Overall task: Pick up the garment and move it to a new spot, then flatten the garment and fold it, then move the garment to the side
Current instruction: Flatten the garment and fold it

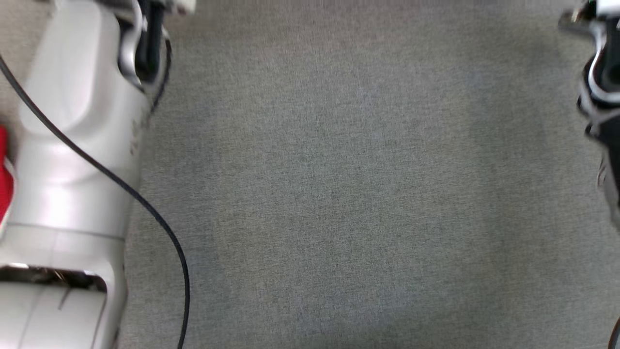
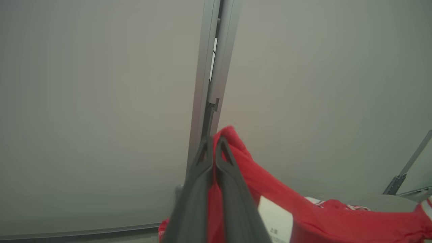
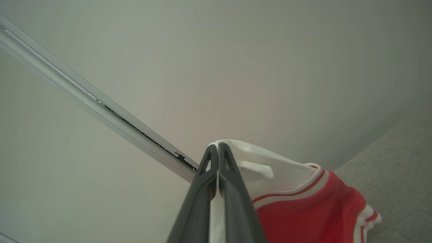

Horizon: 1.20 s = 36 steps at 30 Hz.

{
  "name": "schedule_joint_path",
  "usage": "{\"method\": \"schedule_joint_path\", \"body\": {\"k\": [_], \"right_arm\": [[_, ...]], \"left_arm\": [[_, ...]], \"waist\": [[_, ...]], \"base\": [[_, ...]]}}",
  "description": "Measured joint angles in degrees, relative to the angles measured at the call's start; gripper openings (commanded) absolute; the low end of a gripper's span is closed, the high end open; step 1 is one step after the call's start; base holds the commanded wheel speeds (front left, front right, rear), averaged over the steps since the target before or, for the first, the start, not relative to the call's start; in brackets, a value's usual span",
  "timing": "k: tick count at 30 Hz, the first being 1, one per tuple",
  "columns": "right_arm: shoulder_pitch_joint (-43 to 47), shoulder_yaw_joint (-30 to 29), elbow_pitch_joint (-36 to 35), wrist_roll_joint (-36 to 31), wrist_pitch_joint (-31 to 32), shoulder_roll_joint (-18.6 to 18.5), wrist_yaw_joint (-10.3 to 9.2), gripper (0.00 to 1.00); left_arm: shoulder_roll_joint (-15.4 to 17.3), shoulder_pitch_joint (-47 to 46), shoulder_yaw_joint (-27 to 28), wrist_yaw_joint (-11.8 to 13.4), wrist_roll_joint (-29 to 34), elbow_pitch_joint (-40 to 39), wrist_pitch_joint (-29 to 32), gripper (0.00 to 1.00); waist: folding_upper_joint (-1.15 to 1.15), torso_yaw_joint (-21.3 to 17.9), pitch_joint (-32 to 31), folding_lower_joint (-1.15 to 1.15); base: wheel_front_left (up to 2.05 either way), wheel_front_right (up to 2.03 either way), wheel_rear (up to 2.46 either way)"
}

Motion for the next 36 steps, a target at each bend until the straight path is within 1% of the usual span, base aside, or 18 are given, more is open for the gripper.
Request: {"method": "schedule_joint_path", "body": {"k": [5,8,12,13,17,23,31,33,36], "right_arm": [[7.6,1.2,-0.5,2.9,0.0,-1.1,0.00,0.00],[11.3,1.5,-0.5,4.9,0.0,-1.6,0.00,0.00],[15.7,3.2,-0.1,7.3,1.1,-2.5,0.00,0.00],[17.6,3.4,0.6,8.8,2.0,-3.0,0.00,0.00],[21.4,4.2,3.5,10.6,4.2,-4.0,0.00,0.00],[25.8,5.4,5.8,12.2,7.0,-4.8,0.00,0.00],[30.5,8.6,6.0,12.5,11.1,-5.9,0.00,0.00],[31.6,9.3,5.8,12.5,12.0,-6.2,0.00,0.00],[33.0,10.6,5.8,12.1,12.7,-6.4,0.00,0.00]], "left_arm": [[-0.5,6.0,0.4,-2.1,2.4,1.2,0.0,0.00],[-0.9,9.4,0.2,-2.9,3.8,1.5,0.0,0.00],[-1.0,13.9,-0.9,-3.9,5.8,2.3,0.0,0.00],[-1.1,16.0,-1.7,-4.2,7.1,2.9,0.0,0.00],[-1.1,20.0,-3.3,-4.5,9.4,5.0,0.0,0.00],[-1.2,24.9,-3.0,-4.1,9.3,9.1,0.0,0.00],[-1.5,31.1,1.1,-2.2,4.2,11.0,0.0,0.00],[-1.5,32.6,2.1,-2.0,1.6,11.3,0.0,0.00],[-1.6,35.1,2.8,-0.7,-4.7,10.6,0.0,0.00]], "waist": [[0.00,0.2,-3.2,0.00],[0.00,0.2,-5.3,0.00],[0.00,0.2,-8.1,0.00],[0.00,0.2,-9.5,0.00],[0.00,0.5,-12.4,0.00],[0.00,1.1,-16.7,0.00],[0.00,2.0,-21.7,0.00],[0.00,2.3,-22.7,0.00],[0.00,2.6,-24.3,0.00]], "base": [[0.00,0.00,0.00],[0.00,0.00,0.00],[0.00,0.00,0.00],[0.00,0.00,0.00],[0.00,0.00,0.00],[0.00,0.00,0.00],[0.00,0.00,0.00],[0.00,0.00,0.00],[0.00,0.00,0.00]]}}
